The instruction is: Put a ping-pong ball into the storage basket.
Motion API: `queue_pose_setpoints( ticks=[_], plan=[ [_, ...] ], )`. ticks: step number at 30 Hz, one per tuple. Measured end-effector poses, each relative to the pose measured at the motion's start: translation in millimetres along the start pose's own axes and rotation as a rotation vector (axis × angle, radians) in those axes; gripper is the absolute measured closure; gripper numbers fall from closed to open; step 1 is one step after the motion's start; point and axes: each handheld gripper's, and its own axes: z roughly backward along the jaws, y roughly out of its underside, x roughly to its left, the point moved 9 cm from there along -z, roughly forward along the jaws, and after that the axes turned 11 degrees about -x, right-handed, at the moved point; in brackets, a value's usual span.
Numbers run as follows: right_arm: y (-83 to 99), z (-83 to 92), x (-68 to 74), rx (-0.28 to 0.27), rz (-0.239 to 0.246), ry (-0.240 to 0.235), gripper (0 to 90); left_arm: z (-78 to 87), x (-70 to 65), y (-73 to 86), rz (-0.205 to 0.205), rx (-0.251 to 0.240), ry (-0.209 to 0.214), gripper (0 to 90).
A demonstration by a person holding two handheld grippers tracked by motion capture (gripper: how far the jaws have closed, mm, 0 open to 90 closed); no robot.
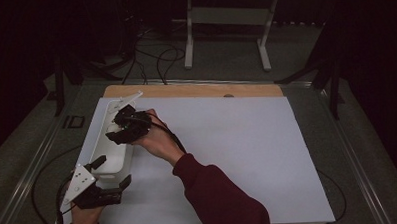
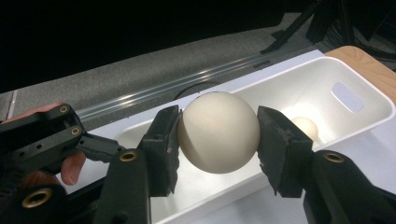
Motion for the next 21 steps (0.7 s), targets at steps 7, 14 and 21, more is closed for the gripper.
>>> queue_pose_setpoints(
  ticks=[7,14,21],
  plan=[
    [-2.0,-4.8,3.3,0.001,-0.002,-0.006,50.6,0.7,0.5,-0.4,0.000,-0.002,-0.001,0.0],
    [-1.6,-9.3,4.9,0.005,-0.001,-0.008,50.6,0.6,-0.2,-0.8,0.000,-0.004,0.001,0.0],
    [-0.7,-15.0,5.5,0.007,-0.013,-0.018,50.5,0.7,-0.2,-0.9,0.001,-0.005,0.001,0.0]
  ],
)
